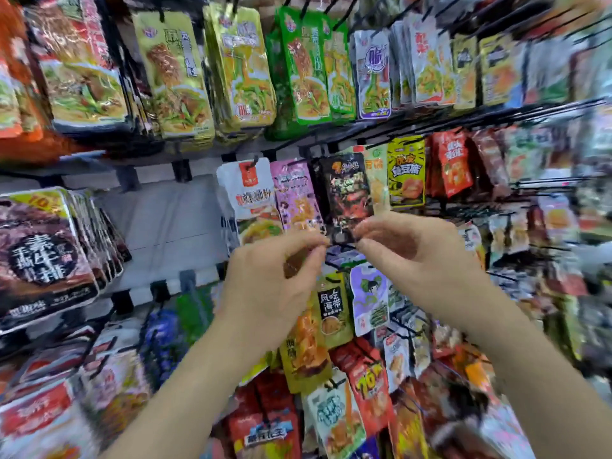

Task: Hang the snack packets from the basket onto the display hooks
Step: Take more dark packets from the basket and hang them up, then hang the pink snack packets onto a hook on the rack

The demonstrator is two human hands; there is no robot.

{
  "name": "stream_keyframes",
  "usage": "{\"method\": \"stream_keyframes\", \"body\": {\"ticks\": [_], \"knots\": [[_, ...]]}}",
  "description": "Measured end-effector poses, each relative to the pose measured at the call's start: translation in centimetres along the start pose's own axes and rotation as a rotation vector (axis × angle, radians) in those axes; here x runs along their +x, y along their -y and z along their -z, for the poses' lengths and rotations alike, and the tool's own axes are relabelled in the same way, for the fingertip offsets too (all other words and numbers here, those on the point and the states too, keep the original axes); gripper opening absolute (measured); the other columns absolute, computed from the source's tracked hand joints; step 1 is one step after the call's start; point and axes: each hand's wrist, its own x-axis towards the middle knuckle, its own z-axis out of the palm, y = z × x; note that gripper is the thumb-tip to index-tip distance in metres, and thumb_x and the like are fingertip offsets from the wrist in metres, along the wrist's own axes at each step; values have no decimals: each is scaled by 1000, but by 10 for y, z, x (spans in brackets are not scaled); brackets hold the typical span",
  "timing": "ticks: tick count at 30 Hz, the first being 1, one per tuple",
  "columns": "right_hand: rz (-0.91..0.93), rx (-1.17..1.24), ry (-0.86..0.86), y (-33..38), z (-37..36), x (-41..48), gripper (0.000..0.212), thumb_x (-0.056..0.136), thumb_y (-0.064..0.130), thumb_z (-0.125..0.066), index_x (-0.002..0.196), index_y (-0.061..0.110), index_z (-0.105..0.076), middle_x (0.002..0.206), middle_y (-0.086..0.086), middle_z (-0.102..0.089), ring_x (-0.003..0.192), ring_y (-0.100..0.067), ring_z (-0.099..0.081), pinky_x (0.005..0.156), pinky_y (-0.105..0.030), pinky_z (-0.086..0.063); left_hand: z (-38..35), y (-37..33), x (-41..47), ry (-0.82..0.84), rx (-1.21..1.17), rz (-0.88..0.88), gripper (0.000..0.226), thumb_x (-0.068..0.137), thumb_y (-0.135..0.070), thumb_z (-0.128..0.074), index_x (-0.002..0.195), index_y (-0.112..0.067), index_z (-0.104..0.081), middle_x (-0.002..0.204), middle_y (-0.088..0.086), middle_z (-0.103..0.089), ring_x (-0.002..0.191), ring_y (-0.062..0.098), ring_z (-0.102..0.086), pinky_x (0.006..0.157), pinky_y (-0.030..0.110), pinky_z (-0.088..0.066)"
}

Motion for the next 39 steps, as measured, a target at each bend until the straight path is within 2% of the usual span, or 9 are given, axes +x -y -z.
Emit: {"method": "stream_keyframes", "body": {"ticks": [4,11,16,18,21,27,33,37,39], "knots": [[-148,-101,-1,11,18,-69,9,89,20,-67,91,26,-72,77,9,-72,71,-6,-67,65,-21,-52,-5,-27,-44,130,-183,-17,18,83,-20,-62,95,-22,-76,82,-22,-68,71,-9,-61,67,14,-49],[-548,-318,34,-6,55,-211,8,91,23,-65,93,22,-72,76,2,-73,69,-15,-67,70,-38,-54,-66,-52,-139,457,-436,23,27,79,-8,-58,91,-24,-75,89,-19,-70,82,-8,-63,71,10,-46],[-903,-355,76,-37,64,-313,11,93,22,-61,94,19,-71,80,-2,-74,77,-18,-70,78,-41,-53,-132,-56,-216,711,-541,239,28,85,-7,-57,87,-30,-72,89,-18,-70,80,-2,-64,71,14,-48],[-1019,-365,90,-58,61,-354,9,92,21,-61,91,21,-71,82,-2,-74,78,-17,-69,79,-37,-53,-160,-56,-252,835,-534,341,30,87,2,-58,86,-24,-74,85,-15,-70,76,-1,-64,68,11,-48],[-1163,-337,160,-90,51,-413,11,91,14,-61,95,17,-72,85,2,-72,77,-12,-65,70,-13,-45,-201,-56,-312,1002,-496,436,35,86,-1,-57,81,-32,-72,76,-20,-68,70,-2,-62,65,18,-49],[-1345,-263,304,-171,27,-538,21,90,12,-60,107,16,-71,101,6,-72,87,-9,-60,76,-20,-40,-284,-57,-440,1280,-393,597,29,87,0,-56,91,-21,-76,83,-18,-68,78,-9,-60,70,1,-38],[-1538,-159,417,-258,4,-642,33,94,19,-56,126,17,-63,121,-3,-67,110,-20,-62,95,-29,-45,-366,-47,-556,1431,-294,737,28,87,2,-56,97,-15,-76,99,-5,-72,94,8,-63,83,14,-43],[-1604,-103,487,-317,-20,-702,40,95,19,-55,134,17,-53,131,-6,-61,111,-23,-62,96,-31,-45,-418,-27,-625,1503,-231,789,29,90,-1,-55,108,-18,-70,97,-5,-68,91,8,-61,69,0,-37],[-1635,-45,489,-349,-39,-734,46,93,17,-58,138,17,-48,137,-7,-55,110,-24,-61,94,-33,-47,-449,-15,-662,1536,-203,844,32,90,-3,-55,117,-15,-66,102,-3,-67,93,10,-60,71,8,-39]]}}
